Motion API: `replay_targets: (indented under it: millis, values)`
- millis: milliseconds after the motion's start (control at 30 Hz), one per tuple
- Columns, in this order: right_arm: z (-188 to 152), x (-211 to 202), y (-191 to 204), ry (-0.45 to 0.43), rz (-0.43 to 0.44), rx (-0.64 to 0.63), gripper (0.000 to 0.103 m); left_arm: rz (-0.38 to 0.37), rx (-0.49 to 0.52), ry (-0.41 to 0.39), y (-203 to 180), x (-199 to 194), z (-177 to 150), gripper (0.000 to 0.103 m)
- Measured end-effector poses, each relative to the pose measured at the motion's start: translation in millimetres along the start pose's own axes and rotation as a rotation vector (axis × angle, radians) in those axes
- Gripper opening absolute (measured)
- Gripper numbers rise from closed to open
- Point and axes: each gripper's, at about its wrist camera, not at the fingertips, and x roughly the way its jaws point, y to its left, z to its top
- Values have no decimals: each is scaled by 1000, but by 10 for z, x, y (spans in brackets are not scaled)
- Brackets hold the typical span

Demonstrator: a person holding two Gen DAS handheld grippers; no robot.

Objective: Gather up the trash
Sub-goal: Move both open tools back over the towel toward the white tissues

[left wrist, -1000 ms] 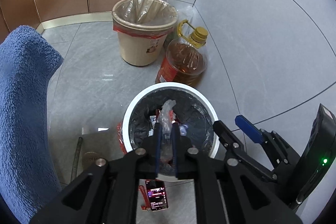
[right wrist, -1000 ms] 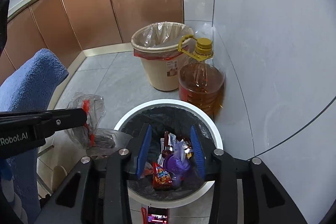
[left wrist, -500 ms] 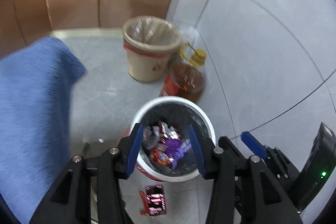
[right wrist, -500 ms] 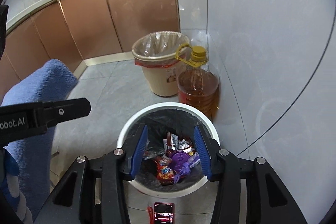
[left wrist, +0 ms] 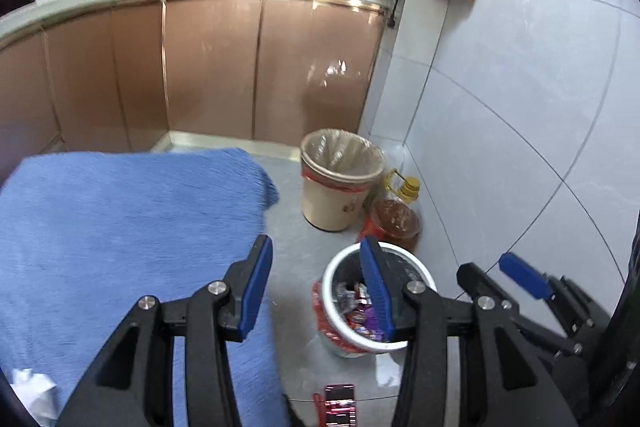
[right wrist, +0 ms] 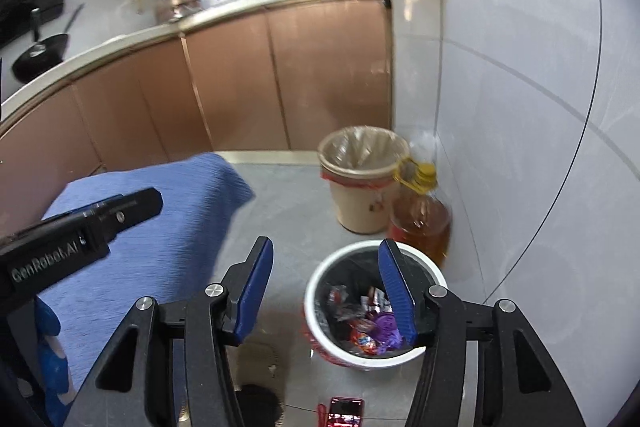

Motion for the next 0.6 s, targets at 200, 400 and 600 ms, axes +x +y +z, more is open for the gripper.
replay_targets:
  millis: [200, 400, 600]
  values:
    - [-72, -481, 374, -44, 51, -51, 56, 53, 30, -76, 255, -703, -160, 44]
    - [-173, -855, 688, -73, 107, -83, 57, 140, 69, -119, 440, -1266, -331, 46]
    - [-239, -1117, 897, -98, 146, -121, 58, 174, 36, -137, 658, -1596, -501, 47]
